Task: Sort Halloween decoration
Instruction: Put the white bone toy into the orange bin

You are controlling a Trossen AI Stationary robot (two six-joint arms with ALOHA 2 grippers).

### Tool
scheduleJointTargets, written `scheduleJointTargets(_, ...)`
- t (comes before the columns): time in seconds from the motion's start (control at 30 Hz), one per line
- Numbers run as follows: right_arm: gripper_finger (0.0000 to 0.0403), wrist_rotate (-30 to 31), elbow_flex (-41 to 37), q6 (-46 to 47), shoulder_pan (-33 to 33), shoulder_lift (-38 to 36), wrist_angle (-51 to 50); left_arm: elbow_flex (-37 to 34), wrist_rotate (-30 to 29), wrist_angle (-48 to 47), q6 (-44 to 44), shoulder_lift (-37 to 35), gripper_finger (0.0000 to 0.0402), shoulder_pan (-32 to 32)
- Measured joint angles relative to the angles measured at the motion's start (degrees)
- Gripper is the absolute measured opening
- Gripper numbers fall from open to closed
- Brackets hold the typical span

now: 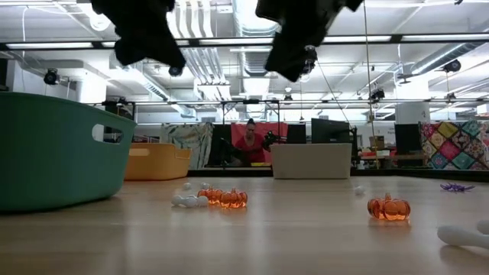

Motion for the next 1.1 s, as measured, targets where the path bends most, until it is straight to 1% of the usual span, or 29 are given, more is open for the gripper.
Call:
scheduleJointTargets(0.1, 0.0052, 5.9, -3.8, 1.6, 0.1, -4.0, 0.5, 2.9, 1.1, -4.8, -3.6, 4.9, 0.0039, 0.0)
scheduleJointTargets(0.2, 0.0052, 8.8, -6.6, 2.8, 0.1, -6.9, 0.9, 6.2, 1.7, -7.7, -5.7, 10.0, 0.0039, 0.0)
scheduleJointTargets(0.3, 0.0052, 9.1, -9.2, 2.7, 0.2, -8.9, 2.5, 9.4, 5.5, -10.5, -7.1, 15.2, 0.0039, 0.1)
scheduleJointTargets(0.37, 0.0052, 9.1, -10.7, 2.5, 0.3, -10.0, 3.2, 11.4, 6.9, -12.6, -8.0, 18.6, 0.0039, 0.1)
scheduleJointTargets(0.47, 0.0052, 9.0, -12.8, 1.8, 0.3, -11.2, 4.8, 14.6, 7.3, -15.7, -10.0, 23.7, 0.0039, 0.5)
scheduleJointTargets(0.73, 0.0052, 9.0, -14.6, -0.4, 0.3, -11.5, 5.0, 24.7, 7.4, -23.5, -10.0, 36.6, 0.0039, 1.7)
scheduleJointTargets(0.83, 0.0052, 9.0, -14.9, -1.5, 0.3, -11.5, 4.8, 26.4, 7.3, -24.3, -9.9, 39.5, 0.0039, 2.0)
scheduleJointTargets(0.93, 0.0052, 9.0, -14.9, -2.2, 0.3, -11.5, 4.7, 26.7, 7.1, -24.4, -10.5, 41.3, 0.0039, 2.2)
scheduleJointTargets(1.1, 0.0052, 9.0, -15.0, -4.0, 0.3, -11.5, 4.7, 24.0, 6.9, -24.3, -12.9, 41.4, 0.0039, 2.7)
